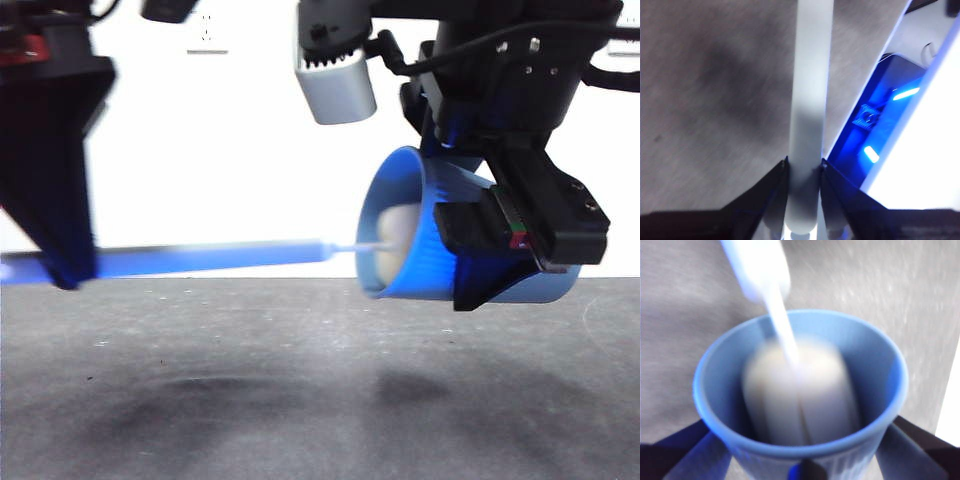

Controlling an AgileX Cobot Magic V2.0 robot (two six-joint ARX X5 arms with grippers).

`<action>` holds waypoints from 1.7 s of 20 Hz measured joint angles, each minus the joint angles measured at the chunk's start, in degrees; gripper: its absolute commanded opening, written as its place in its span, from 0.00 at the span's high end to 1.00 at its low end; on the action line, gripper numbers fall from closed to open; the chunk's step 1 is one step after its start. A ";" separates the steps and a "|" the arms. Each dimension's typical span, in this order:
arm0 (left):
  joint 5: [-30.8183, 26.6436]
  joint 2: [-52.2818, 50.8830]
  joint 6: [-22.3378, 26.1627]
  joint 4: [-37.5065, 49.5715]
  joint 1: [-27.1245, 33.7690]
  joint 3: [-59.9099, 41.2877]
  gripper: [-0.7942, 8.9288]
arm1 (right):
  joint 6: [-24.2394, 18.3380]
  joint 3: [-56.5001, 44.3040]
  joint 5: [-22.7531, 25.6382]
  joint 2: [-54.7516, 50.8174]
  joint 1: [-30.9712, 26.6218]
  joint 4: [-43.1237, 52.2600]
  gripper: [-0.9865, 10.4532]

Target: Pick up the cup brush,pick up the cup,insert the brush into the cup,clean the cup,put the cup brush back,put the cup back to the fixed position on the table

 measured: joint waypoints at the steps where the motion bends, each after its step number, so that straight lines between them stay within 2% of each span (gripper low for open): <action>1: -1.33 -1.03 0.00 -1.14 0.37 0.00 0.93 | 0.92 0.00 0.79 -0.31 -0.87 -0.09 0.93; 6: -5.66 -7.69 -2.27 -6.10 3.39 0.00 0.93 | 7.56 0.00 1.66 -4.55 -4.22 -0.52 0.93; 10: -6.16 -12.09 -5.01 -6.12 6.14 0.00 0.93 | 13.62 0.00 1.38 -9.97 -5.81 -0.72 0.93; 13: -6.16 -13.03 -8.72 -5.40 7.37 0.00 0.93 | 19.65 0.00 1.31 -14.60 -6.75 -0.72 0.93; 17: -5.68 -12.92 -16.04 3.69 9.73 0.00 0.93 | 30.10 0.00 0.37 -22.32 -6.80 -0.17 0.93; 20: -2.67 -10.05 -20.65 11.10 14.27 0.07 0.93 | 38.12 0.00 -4.02 -28.70 -6.91 1.64 0.93; 22: -1.36 -6.71 -22.29 12.90 18.10 0.07 0.93 | 41.68 0.00 -5.79 -32.70 -6.91 2.49 0.93; 24: -1.03 -2.86 -23.67 15.72 21.11 0.07 0.93 | 43.58 0.00 -7.08 -35.91 -6.91 3.13 0.93; 27: 2.89 2.73 -25.62 22.49 24.46 0.07 0.93 | 44.70 0.00 -7.98 -39.15 -6.91 3.65 0.93; 34: 4.68 17.73 -27.36 30.88 25.03 0.09 0.93 | 45.03 0.00 -9.38 -39.60 -6.91 3.58 0.93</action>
